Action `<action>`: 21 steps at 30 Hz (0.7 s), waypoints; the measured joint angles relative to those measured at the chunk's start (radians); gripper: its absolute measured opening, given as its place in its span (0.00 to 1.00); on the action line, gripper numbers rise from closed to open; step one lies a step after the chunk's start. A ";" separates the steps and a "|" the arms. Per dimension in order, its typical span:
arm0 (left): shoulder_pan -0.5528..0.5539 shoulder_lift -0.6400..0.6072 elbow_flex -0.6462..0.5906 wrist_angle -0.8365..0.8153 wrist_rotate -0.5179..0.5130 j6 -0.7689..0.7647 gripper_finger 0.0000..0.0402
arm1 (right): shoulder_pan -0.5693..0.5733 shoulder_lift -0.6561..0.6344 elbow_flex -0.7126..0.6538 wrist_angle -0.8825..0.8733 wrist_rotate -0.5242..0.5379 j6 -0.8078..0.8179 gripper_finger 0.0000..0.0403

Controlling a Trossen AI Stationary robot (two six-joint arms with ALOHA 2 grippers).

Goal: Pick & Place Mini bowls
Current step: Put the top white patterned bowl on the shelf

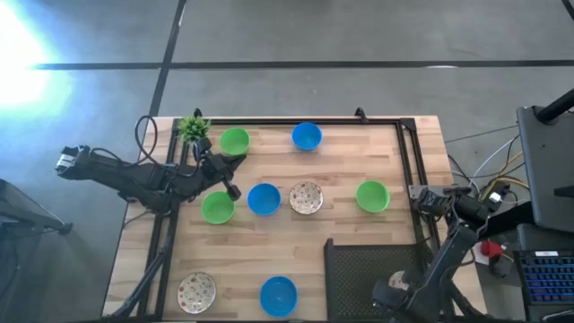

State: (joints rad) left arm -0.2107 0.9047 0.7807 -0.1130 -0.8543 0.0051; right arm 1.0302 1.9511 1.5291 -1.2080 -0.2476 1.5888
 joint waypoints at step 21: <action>0.000 0.000 0.000 0.000 0.000 0.001 0.00 | 0.018 0.075 -0.004 0.039 -0.071 0.125 0.03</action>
State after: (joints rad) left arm -0.2106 0.9047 0.7807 -0.1129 -0.8543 0.0066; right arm 1.0481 2.0262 1.5251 -1.1689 -0.3182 1.7142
